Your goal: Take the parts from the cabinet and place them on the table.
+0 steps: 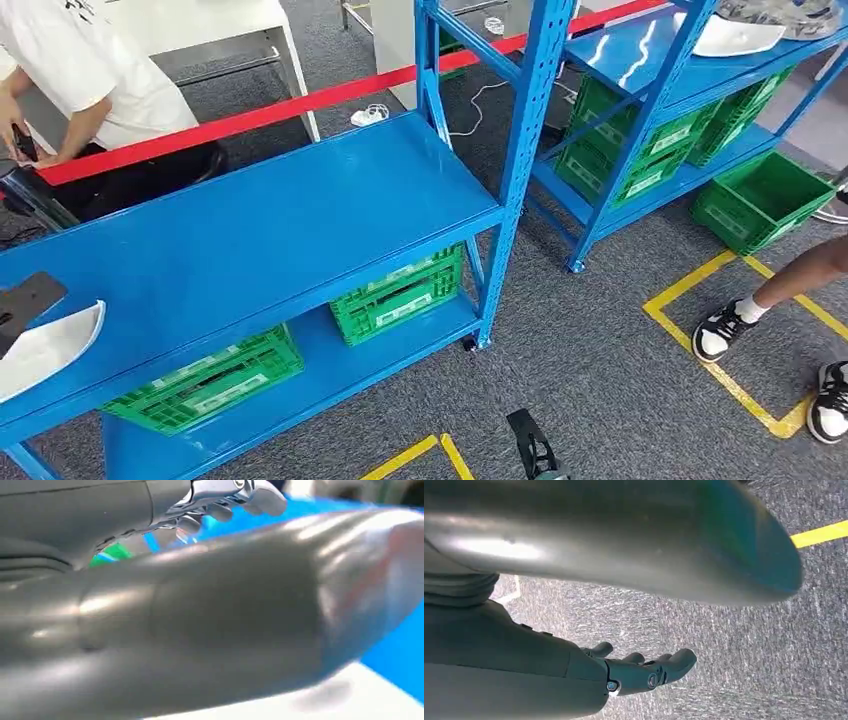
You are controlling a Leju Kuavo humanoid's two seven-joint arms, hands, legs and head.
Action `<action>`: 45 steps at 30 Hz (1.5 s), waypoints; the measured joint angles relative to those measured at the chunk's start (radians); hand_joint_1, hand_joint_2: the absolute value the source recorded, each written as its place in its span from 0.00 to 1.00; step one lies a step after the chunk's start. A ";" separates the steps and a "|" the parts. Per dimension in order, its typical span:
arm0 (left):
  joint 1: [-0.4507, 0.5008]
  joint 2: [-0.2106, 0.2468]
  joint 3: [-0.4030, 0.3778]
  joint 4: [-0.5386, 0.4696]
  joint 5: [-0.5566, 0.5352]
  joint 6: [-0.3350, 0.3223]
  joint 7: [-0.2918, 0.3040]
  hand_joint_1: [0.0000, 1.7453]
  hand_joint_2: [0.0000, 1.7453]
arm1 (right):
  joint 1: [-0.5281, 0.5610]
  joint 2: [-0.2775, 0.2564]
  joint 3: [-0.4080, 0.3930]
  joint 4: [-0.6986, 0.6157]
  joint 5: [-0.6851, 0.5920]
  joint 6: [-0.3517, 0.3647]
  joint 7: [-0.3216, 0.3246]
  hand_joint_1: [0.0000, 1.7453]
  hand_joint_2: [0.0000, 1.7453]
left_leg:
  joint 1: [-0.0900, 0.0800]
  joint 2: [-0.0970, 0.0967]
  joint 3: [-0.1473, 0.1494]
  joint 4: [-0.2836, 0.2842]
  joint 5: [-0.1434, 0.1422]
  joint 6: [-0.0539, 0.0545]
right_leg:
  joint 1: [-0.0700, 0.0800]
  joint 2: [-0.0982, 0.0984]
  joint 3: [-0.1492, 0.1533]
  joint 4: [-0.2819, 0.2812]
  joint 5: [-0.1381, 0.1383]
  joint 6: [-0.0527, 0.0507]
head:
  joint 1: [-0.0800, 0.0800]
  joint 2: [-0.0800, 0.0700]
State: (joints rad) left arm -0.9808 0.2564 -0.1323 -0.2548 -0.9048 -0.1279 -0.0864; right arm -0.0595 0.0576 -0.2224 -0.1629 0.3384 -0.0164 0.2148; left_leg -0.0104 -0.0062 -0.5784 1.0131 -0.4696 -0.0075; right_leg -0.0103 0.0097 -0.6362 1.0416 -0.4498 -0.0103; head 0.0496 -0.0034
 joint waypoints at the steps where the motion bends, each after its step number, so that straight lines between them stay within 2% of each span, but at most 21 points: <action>1: 0.008 0.003 0.007 -0.002 0.008 -0.009 -0.026 0.00 0.00 | 0.002 0.000 -0.002 0.000 -0.002 0.000 0.000 0.00 0.00 | 0.000 0.000 0.001 -0.001 0.001 -0.004 | 0.000 -0.001 0.000 0.000 0.000 0.000 | 0.000 0.000; 3: 0.020 0.006 0.016 -0.003 0.013 -0.015 -0.043 0.00 0.00 | 0.003 0.000 -0.005 0.000 -0.003 0.000 0.000 0.00 0.00 | 0.001 0.000 0.001 -0.003 0.001 -0.011 | 0.001 -0.001 0.000 0.000 0.000 -0.001 | 0.000 0.000; 7: 0.033 0.010 0.024 -0.006 0.014 -0.015 -0.044 0.00 0.00 | 0.007 0.000 -0.008 0.000 -0.003 -0.001 0.000 0.00 0.00 | 0.001 0.000 0.001 -0.003 0.002 -0.016 | 0.000 -0.001 0.001 0.000 0.000 -0.001 | 0.000 0.000; 14: 0.039 0.011 0.032 -0.008 0.014 -0.015 -0.046 0.00 0.00 | 0.007 0.000 -0.012 0.000 -0.003 -0.001 0.000 0.00 0.00 | 0.000 -0.001 0.001 -0.002 0.002 -0.016 | -0.004 -0.001 0.002 0.000 0.001 -0.001 | 0.000 0.000; 15: 0.039 0.012 0.032 -0.008 0.014 -0.015 -0.047 0.00 1.00 | 0.007 0.000 -0.012 0.000 -0.003 -0.001 0.000 0.00 0.00 | 0.000 -0.001 0.001 -0.001 0.001 -0.015 | -0.004 -0.001 0.003 0.000 0.001 -0.001 | 0.000 0.000; 17: 0.039 0.013 0.032 -0.009 0.019 -0.019 -0.055 0.00 1.00 | 0.007 0.000 -0.012 0.000 -0.004 0.000 0.000 0.00 0.00 | 0.000 -0.001 0.001 0.000 0.001 -0.015 | -0.004 -0.001 0.003 0.000 0.001 0.000 | 0.000 0.000; 21: 0.042 0.014 0.039 -0.011 0.043 -0.034 -0.110 0.00 1.00 | 0.008 0.000 -0.013 0.000 -0.006 0.000 -0.002 0.00 0.00 | -0.001 -0.001 0.000 0.000 0.000 -0.014 | -0.004 -0.001 0.003 -0.001 0.001 0.000 | 0.000 0.000; 28: 0.048 0.032 0.045 -0.024 0.083 -0.117 -0.215 0.00 1.00 | 0.009 0.000 -0.015 0.000 -0.006 0.005 -0.017 0.00 0.00 | -0.001 0.000 0.000 0.001 0.000 -0.013 | -0.004 -0.001 0.003 -0.001 0.001 0.000 | 0.000 0.000; 32: 0.059 0.045 0.043 -0.031 0.066 -0.140 -0.241 0.00 1.00 | 0.010 0.000 -0.020 0.000 -0.003 0.006 -0.016 0.00 0.00 | -0.001 0.000 0.000 0.001 0.000 -0.013 | -0.004 -0.001 0.003 -0.001 0.001 0.000 | 0.000 0.000; 41: 0.094 0.049 0.036 -0.042 0.089 -0.143 -0.274 0.00 1.00 | 0.013 0.000 -0.029 0.000 -0.003 0.005 -0.015 0.00 0.00 | -0.001 0.000 0.000 0.001 0.000 -0.013 | -0.004 -0.001 0.003 -0.001 0.001 0.000 | 0.000 0.000; 43: 0.095 0.049 0.036 -0.043 0.094 -0.169 -0.286 0.00 1.00 | 0.013 0.000 -0.030 0.000 0.000 0.005 -0.015 0.00 0.00 | -0.001 0.000 0.000 0.001 0.000 -0.013 | -0.004 -0.001 0.003 -0.001 0.001 0.000 | 0.000 0.000; 45: 0.095 0.053 0.022 -0.044 0.082 -0.226 -0.305 0.00 1.00 | 0.013 0.000 -0.030 0.000 0.003 0.005 -0.015 0.00 0.00 | -0.001 0.000 0.000 0.001 0.000 -0.013 | -0.004 -0.001 0.003 -0.001 0.001 0.000 | 0.000 0.000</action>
State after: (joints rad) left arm -0.8855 0.3093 -0.1101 -0.2991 -0.8228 -0.3542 -0.3914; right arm -0.0461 0.0576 -0.2525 -0.1629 0.3414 -0.0118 0.1999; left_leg -0.0111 -0.0066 -0.5781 1.0141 -0.4699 -0.0202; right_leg -0.0143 0.0085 -0.6328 1.0405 -0.4485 -0.0100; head 0.0496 -0.0034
